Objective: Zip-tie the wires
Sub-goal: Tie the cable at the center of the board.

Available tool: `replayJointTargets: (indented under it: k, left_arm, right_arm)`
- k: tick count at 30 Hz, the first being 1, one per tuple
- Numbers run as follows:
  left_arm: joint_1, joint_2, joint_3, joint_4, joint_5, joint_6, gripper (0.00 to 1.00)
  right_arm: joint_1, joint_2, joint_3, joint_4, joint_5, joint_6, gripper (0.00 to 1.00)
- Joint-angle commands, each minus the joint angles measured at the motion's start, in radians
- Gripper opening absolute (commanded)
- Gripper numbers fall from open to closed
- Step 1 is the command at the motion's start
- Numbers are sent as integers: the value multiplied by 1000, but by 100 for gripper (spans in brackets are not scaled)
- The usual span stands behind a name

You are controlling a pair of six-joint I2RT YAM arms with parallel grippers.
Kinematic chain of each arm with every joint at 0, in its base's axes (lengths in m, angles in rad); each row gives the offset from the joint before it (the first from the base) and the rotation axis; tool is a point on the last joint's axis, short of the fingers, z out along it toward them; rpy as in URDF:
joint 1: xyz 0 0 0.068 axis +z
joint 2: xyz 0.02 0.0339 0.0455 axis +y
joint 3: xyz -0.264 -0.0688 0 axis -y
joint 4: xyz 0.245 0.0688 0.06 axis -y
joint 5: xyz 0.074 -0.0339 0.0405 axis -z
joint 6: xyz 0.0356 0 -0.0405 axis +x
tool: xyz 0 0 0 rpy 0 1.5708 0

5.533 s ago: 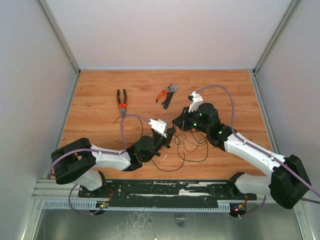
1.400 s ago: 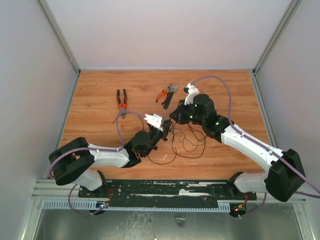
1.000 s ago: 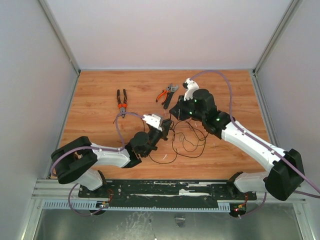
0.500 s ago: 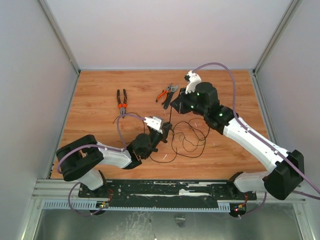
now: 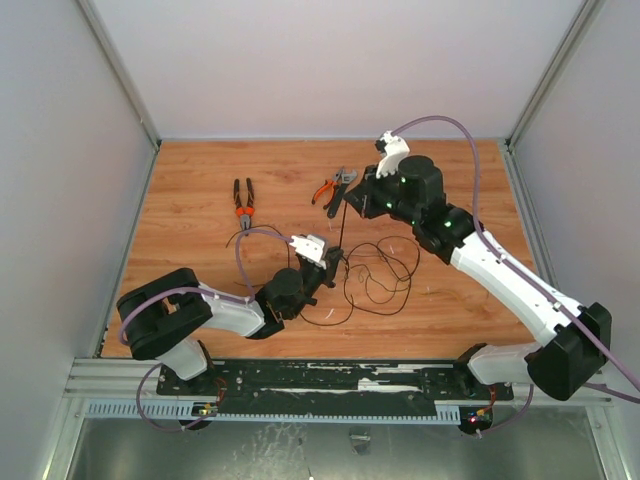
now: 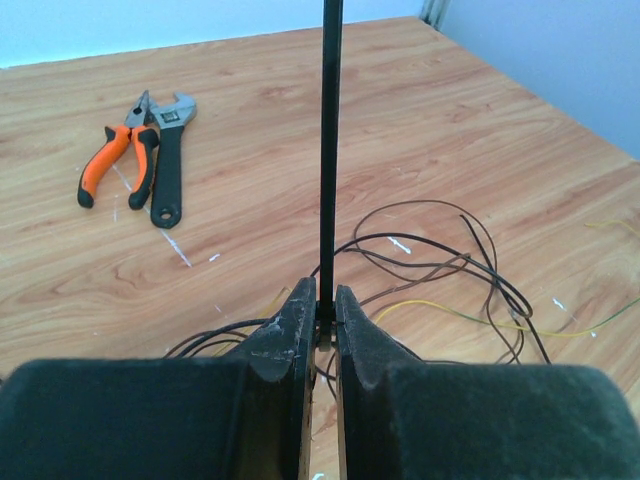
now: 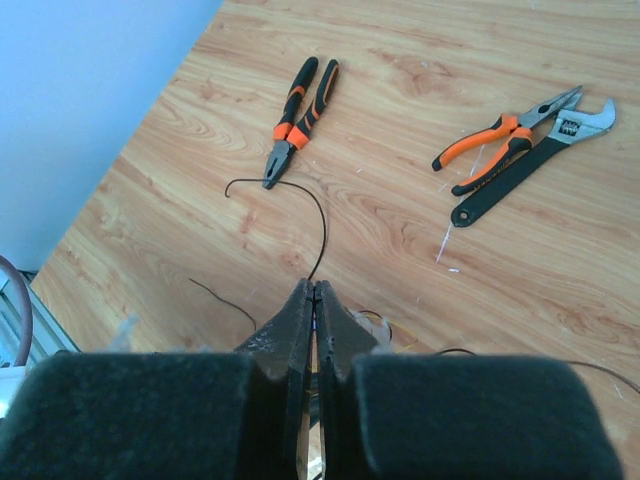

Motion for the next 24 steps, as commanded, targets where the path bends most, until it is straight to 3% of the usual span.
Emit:
replayJointTargets:
  k: [1, 12, 13, 17, 21, 24]
  left_arm:
    - [-12, 29, -26, -96, -3, 0, 0]
    - [-11, -81, -2, -165, -47, 26, 0]
    - [-11, -101, 7, -187, -49, 28, 0]
    - [-11, -179, 44, -279, -55, 20, 0]
    - [-11, -237, 86, -347, -70, 22, 0]
    - [-11, -267, 131, -406, -83, 39, 2]
  right_arm:
    - [-20, -48, 79, 127, 48, -19, 0]
    - [-49, -110, -24, 164, -106, -64, 0]
    - [-51, -129, -50, 172, -120, -78, 3]
    - [-62, -258, -209, 250, -155, -112, 30]
    - [-80, -381, -336, 287, -157, -139, 47]
    - [-92, -428, -396, 275, -163, -157, 55]
